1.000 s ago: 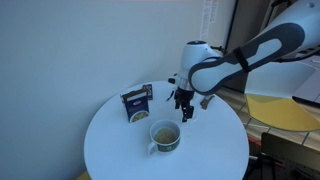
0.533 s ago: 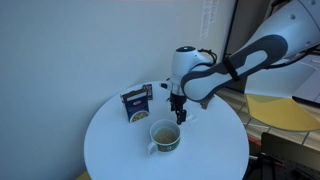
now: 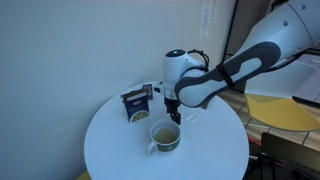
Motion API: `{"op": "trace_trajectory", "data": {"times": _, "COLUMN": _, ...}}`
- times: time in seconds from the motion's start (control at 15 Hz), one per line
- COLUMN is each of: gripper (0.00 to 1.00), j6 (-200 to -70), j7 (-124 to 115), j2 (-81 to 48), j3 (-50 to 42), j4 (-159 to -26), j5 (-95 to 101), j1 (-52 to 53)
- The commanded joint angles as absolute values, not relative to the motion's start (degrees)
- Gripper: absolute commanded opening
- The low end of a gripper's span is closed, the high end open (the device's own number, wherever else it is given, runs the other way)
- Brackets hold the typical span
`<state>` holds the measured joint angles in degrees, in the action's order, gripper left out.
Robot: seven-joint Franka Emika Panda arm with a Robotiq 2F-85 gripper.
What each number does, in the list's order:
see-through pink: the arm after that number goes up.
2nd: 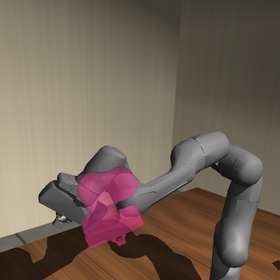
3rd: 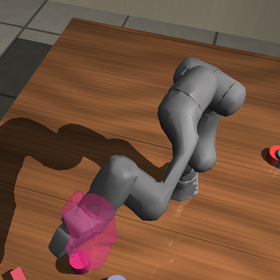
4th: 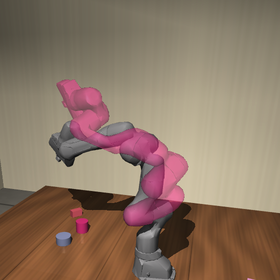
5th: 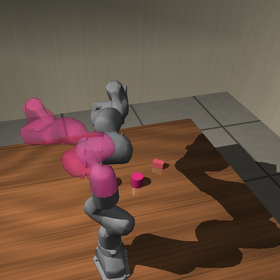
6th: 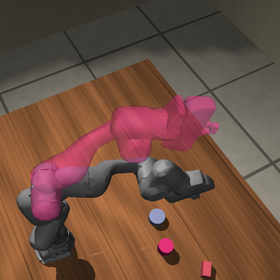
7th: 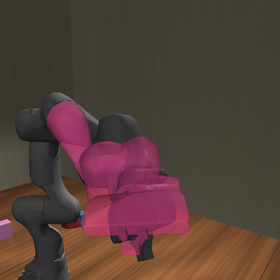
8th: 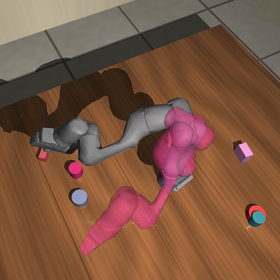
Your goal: Use the spoon to stir the contents in the cup
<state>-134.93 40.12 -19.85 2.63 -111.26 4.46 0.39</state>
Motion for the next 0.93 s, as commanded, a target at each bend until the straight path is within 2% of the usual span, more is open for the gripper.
{"op": "trace_trajectory", "data": {"times": 0.0, "gripper": 1.00, "j6": -131.34, "j7": 37.35, "j2": -21.40, "j3": 3.02, "j4": -108.01, "j5": 6.80, "j1": 0.55}}
{"op": "trace_trajectory", "data": {"times": 0.67, "gripper": 0.99, "j6": -127.17, "j7": 35.40, "j2": -23.33, "j3": 2.86, "j4": -105.43, "j5": 7.79, "j1": 0.34}}
{"op": "trace_trajectory", "data": {"times": 0.73, "gripper": 0.74, "j6": -126.97, "j7": 35.39, "j2": -23.35, "j3": 2.88, "j4": -105.37, "j5": 7.82, "j1": 0.27}}
{"op": "trace_trajectory", "data": {"times": 0.87, "gripper": 0.72, "j6": -126.67, "j7": 34.87, "j2": -23.42, "j3": 2.86, "j4": -105.19, "j5": 8.01, "j1": 0.17}}
